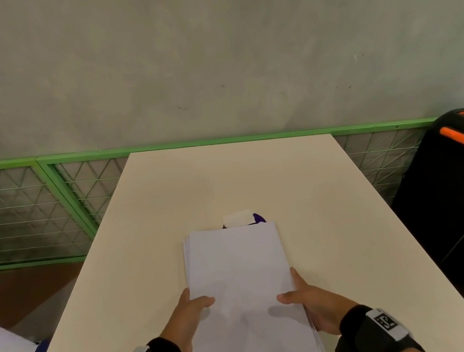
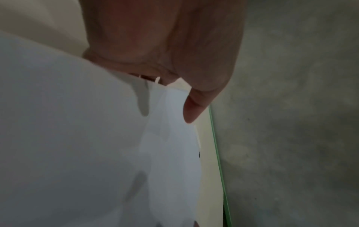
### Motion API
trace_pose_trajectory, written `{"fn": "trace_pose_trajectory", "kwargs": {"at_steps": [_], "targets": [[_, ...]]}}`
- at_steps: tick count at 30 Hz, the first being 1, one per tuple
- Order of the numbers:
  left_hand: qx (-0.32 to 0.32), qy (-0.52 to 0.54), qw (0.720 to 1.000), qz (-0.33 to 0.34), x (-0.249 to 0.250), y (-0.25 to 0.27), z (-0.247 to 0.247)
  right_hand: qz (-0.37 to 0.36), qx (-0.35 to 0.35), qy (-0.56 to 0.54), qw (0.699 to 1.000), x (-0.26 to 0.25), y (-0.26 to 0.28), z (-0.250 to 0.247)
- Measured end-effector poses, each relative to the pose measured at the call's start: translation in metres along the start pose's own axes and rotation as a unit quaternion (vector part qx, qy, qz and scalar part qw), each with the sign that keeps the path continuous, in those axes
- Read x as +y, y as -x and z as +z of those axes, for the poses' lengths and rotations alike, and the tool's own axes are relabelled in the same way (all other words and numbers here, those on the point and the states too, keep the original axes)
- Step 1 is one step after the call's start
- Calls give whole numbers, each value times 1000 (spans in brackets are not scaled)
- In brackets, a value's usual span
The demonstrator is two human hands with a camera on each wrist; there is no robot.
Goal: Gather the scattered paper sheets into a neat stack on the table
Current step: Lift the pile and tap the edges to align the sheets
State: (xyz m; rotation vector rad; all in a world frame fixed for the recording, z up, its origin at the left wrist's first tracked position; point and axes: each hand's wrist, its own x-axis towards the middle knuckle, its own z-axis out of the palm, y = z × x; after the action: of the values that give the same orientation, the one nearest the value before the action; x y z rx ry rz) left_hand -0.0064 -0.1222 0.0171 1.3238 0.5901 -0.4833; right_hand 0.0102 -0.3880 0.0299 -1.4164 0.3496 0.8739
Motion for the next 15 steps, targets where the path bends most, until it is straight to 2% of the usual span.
{"fn": "trace_pose_trajectory", "kwargs": {"at_steps": [3,5,7,11,15], "targets": [[-15,23,999,-21,5,0,-2,-18,4,-1,1000,-1,-1,2],[-13,39,999,-36,8,0,-3,-27,42,10,999,-2,-3,0],[3,-14,999,-42,5,2,0,-42,70,61,995,-2,-6,5],[71,-115,991,-16,-2,-9,1,-66,120,175,975,-8,-7,13],[73,-89,990,86,24,6,14,-141,141,161,967,-31,6,17]]}}
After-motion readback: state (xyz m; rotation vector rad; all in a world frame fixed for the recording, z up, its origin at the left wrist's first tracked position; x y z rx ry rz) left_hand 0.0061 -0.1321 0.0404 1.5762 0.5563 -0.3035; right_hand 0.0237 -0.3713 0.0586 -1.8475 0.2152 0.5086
